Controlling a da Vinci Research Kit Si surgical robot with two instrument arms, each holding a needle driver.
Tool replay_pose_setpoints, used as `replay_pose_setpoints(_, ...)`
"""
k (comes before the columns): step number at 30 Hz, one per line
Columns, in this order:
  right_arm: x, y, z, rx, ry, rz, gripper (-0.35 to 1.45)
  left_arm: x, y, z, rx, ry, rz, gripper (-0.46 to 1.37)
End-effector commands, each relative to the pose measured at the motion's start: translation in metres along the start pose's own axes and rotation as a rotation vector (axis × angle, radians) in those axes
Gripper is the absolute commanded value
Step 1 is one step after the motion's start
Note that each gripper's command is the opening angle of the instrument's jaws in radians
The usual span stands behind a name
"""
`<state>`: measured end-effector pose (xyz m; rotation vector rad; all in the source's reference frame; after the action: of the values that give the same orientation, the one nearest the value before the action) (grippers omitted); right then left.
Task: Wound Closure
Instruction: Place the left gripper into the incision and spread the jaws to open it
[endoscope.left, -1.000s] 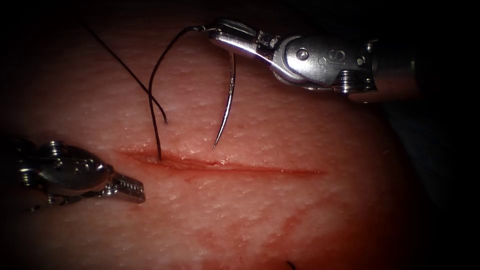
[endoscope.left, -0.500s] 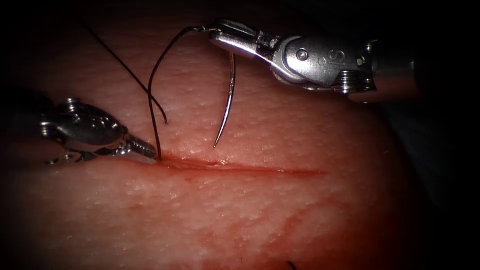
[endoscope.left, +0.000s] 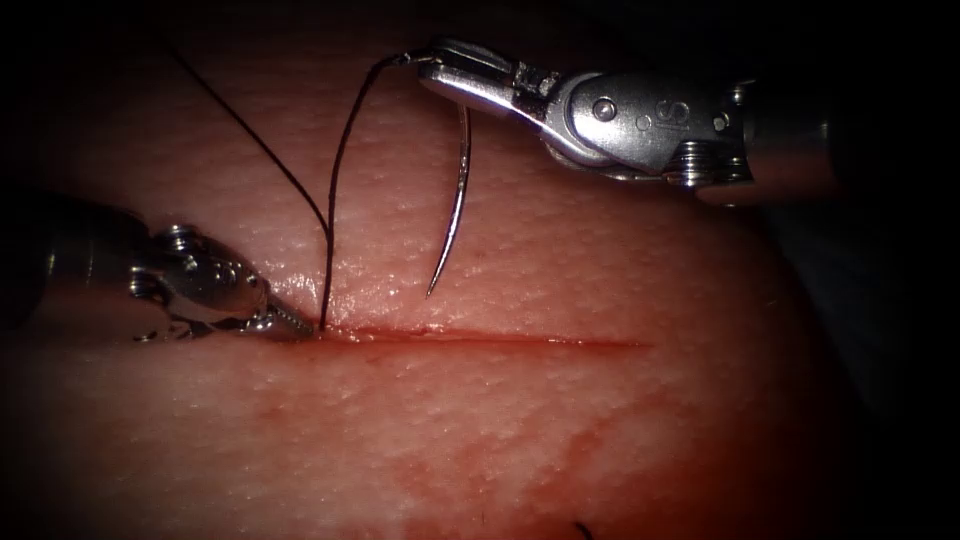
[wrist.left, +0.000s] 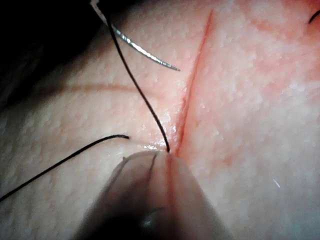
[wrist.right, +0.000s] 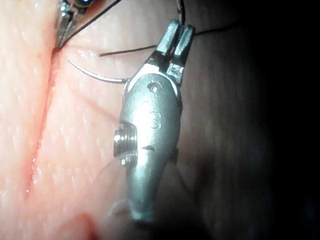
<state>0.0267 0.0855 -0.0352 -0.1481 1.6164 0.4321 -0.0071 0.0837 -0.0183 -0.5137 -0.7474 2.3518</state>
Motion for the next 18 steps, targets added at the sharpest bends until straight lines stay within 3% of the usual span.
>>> replay_pose_setpoints(1,0.0000,0.0000,0.0000,-0.004,0.000,0.000,-0.35,0.0001,-0.0002,0.0000,-0.001,-0.010,0.003,-0.27)
replay_pose_setpoints(6,0.0000,-0.0001,0.0000,-0.004,0.000,0.000,-0.35,-0.0003,-0.0007,0.0008,0.018,-0.071,0.017,-0.27)
replay_pose_setpoints(7,0.0000,-0.0001,0.0000,-0.002,-0.002,-0.001,-0.35,-0.0009,-0.0010,0.0017,0.018,-0.130,0.021,-0.26)
replay_pose_setpoints(9,-0.0001,-0.0002,0.0000,-0.002,-0.002,-0.001,-0.35,-0.0013,-0.0011,0.0020,0.019,-0.156,0.024,-0.20)
replay_pose_setpoints(11,-0.0002,-0.0004,0.0000,0.000,-0.005,-0.003,-0.35,-0.0020,-0.0012,0.0025,0.024,-0.197,0.023,0.17)
replay_pose_setpoints(15,-0.0005,-0.0008,-0.0001,0.004,-0.010,-0.007,-0.35,-0.0024,-0.0012,0.0024,0.035,-0.233,0.035,0.76)
replay_pose_setpoints(18,-0.0007,-0.0010,-0.0001,0.005,-0.009,-0.009,-0.35,-0.0020,-0.0011,0.0020,0.057,-0.212,0.044,0.91)
